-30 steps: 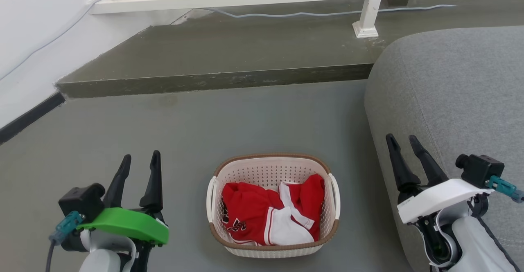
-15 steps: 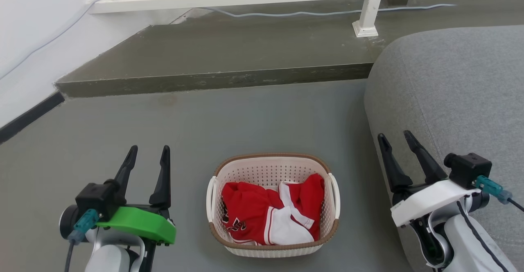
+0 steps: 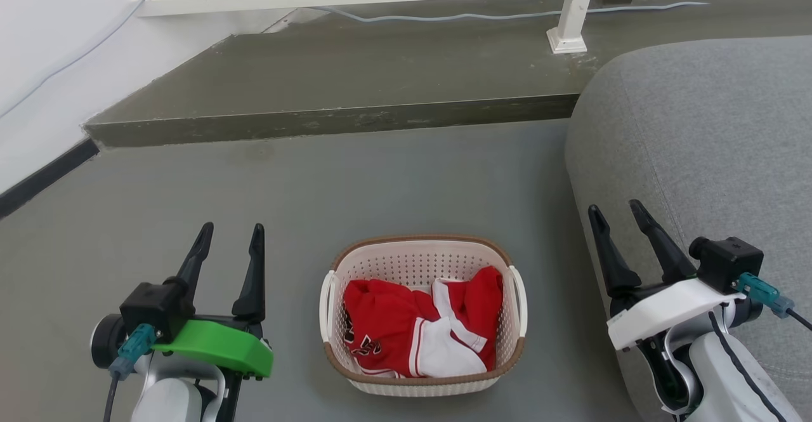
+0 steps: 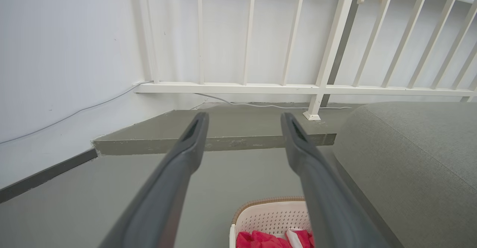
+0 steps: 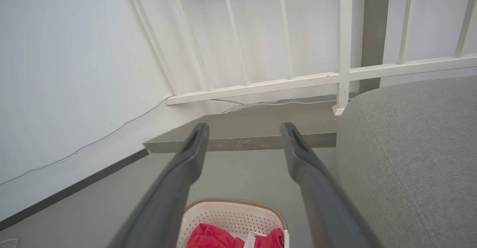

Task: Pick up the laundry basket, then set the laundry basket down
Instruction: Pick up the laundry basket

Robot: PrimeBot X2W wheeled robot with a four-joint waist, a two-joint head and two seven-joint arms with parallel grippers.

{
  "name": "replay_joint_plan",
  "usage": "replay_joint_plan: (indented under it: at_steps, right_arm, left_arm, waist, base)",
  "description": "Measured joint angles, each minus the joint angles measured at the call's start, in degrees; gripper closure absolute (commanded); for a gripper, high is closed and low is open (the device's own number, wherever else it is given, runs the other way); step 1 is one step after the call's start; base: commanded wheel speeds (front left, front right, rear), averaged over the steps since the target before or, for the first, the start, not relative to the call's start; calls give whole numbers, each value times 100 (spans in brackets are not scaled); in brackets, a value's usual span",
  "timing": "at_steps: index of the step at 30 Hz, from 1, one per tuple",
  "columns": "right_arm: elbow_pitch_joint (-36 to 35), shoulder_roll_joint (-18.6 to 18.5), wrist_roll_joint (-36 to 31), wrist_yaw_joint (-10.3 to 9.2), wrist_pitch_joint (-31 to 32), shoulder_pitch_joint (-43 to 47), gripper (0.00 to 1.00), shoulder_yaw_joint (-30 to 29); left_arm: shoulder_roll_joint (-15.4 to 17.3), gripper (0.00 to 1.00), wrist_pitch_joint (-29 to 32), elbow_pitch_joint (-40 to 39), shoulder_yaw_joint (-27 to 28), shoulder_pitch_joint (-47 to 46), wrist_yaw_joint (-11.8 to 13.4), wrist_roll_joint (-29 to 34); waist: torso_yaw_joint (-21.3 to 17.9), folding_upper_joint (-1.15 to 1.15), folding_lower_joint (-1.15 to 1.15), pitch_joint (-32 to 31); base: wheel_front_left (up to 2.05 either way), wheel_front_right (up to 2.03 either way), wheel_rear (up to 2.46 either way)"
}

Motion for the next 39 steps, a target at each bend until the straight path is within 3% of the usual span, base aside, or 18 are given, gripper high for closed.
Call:
replay_joint_plan:
  at_steps: [18, 39]
  right_arm:
    - [75, 78, -49, 7, 0, -60, 0, -210]
    - [606, 174, -45, 13, -8, -950, 0, -350]
  left_arm:
    - [-11, 0, 0, -79, 113, -27, -11, 1]
    - [-32, 0, -1, 252, 160, -949, -71, 2]
  waist:
    - [-117, 0, 0, 396]
    - [-318, 0, 0, 1744]
  base:
    - [0, 0, 0]
    - [0, 0, 0]
